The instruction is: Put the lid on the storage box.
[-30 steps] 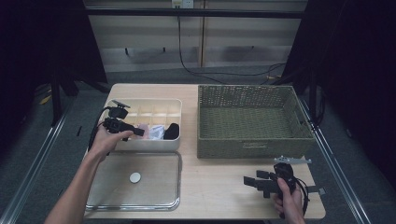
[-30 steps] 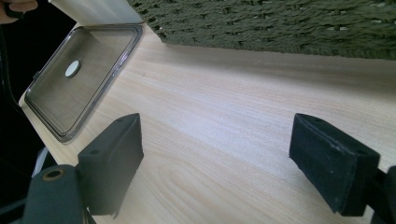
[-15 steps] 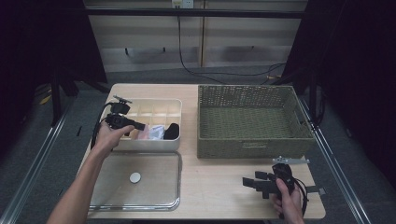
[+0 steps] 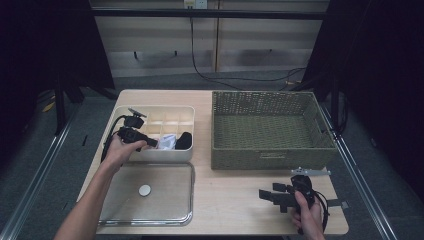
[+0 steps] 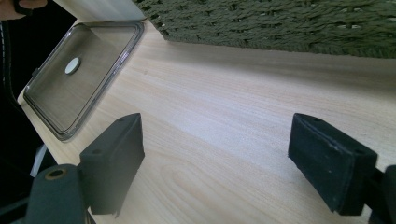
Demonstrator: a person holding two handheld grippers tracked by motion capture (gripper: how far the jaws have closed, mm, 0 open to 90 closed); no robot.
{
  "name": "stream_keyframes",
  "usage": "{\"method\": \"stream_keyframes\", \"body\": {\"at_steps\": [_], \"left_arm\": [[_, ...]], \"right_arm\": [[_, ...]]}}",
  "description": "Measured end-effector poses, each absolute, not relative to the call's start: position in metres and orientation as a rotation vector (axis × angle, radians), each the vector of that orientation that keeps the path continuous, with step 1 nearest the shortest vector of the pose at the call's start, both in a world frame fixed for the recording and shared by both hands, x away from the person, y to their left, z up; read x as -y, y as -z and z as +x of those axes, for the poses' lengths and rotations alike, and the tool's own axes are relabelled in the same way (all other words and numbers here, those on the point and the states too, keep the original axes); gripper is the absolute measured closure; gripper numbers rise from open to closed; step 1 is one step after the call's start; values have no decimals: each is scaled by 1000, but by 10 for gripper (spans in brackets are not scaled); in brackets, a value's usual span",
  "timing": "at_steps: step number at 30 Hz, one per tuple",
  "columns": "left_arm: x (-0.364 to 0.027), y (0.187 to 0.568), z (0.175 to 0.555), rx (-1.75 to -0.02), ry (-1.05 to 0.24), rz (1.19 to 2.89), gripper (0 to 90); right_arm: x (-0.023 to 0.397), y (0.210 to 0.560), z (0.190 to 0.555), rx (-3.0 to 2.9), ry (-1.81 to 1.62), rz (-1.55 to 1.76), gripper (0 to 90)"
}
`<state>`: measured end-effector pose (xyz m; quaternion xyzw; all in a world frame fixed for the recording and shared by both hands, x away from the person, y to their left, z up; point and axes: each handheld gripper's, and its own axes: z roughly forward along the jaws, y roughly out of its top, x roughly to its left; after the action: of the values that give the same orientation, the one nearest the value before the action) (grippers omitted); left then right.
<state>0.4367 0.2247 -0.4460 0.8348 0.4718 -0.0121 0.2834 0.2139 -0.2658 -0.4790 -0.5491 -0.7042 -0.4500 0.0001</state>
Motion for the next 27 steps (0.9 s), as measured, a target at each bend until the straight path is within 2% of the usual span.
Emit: {"method": "stream_keyframes", "body": {"at_steps": [10,16,20,27], "left_arm": [[-224,445,434,-1275,0,2228,743],[-234,443,431,-1279,34,2179,611],[-240,439,424,-1275,18,2098,589],[-244,432,412,-1235,-5,2073,448]], "right_arm": [[267,478,214,2205,1422,-1726,182],[266,477,216,2194,1431,-1728,180],[263,479,218,2194,1422,-1728,180],[258,480,220,2210,1408,-1730,186]]}}
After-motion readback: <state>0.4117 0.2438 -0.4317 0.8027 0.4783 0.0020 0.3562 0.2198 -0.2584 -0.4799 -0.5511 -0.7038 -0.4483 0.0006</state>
